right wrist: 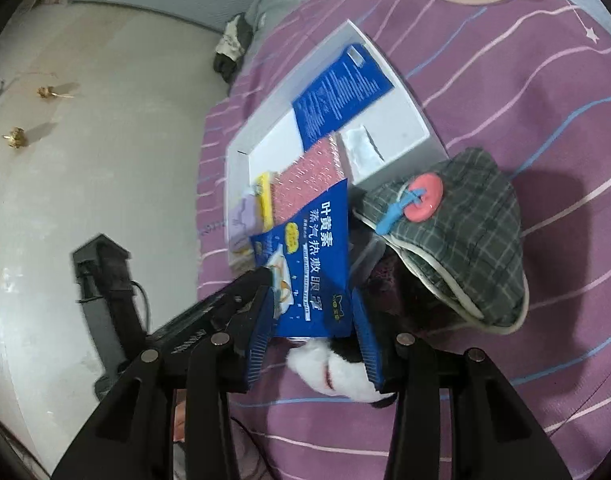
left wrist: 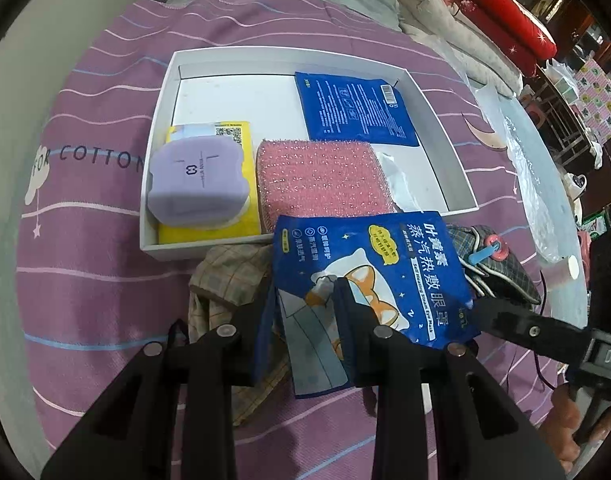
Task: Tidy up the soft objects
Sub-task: 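Grasp the blue eye-mask packet with the right gripper, then lift and carry the eye-mask packet over the white box with the right gripper, then lower the eye-mask packet into the box and open the right gripper, then press the blue packets flat inside the box with the right gripper, then push the eye-mask packet into place beside the blue packet with the right gripper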
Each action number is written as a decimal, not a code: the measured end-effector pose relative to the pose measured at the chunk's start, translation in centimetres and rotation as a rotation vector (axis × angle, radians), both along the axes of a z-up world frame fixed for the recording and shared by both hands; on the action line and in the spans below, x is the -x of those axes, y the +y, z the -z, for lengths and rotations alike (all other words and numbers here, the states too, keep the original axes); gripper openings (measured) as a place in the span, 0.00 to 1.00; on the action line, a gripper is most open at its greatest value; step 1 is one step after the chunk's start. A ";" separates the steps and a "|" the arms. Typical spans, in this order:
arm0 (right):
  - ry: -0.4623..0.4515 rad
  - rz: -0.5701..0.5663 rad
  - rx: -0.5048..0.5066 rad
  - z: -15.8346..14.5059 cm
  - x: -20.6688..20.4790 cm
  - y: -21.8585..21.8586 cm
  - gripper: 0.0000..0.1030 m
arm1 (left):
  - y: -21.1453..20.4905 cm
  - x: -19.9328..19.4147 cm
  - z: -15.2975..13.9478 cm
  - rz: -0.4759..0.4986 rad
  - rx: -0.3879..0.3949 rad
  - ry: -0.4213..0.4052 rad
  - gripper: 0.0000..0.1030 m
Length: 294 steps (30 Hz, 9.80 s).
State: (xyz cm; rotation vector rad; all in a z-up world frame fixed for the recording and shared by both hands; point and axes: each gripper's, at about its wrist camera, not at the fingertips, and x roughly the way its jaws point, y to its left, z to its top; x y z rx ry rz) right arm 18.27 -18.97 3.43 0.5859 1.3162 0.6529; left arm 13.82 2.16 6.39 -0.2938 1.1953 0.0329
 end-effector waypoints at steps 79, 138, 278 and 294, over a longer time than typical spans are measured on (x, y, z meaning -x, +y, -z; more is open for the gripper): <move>-0.019 0.140 -0.166 1.1 -13.9 11.3 0.05 | 10.4 1.0 -0.7 -0.245 0.118 -0.362 0.31; -0.116 0.039 0.216 -0.5 -11.9 13.5 0.36 | 8.4 0.1 -1.3 -0.160 0.091 -0.344 0.31; -0.097 0.003 0.213 1.9 -13.7 13.1 0.19 | 11.3 0.7 0.3 -0.240 0.099 -0.255 0.31; -0.087 0.208 0.006 1.6 -14.1 8.9 0.00 | 11.6 0.9 0.4 -0.246 0.105 -0.257 0.31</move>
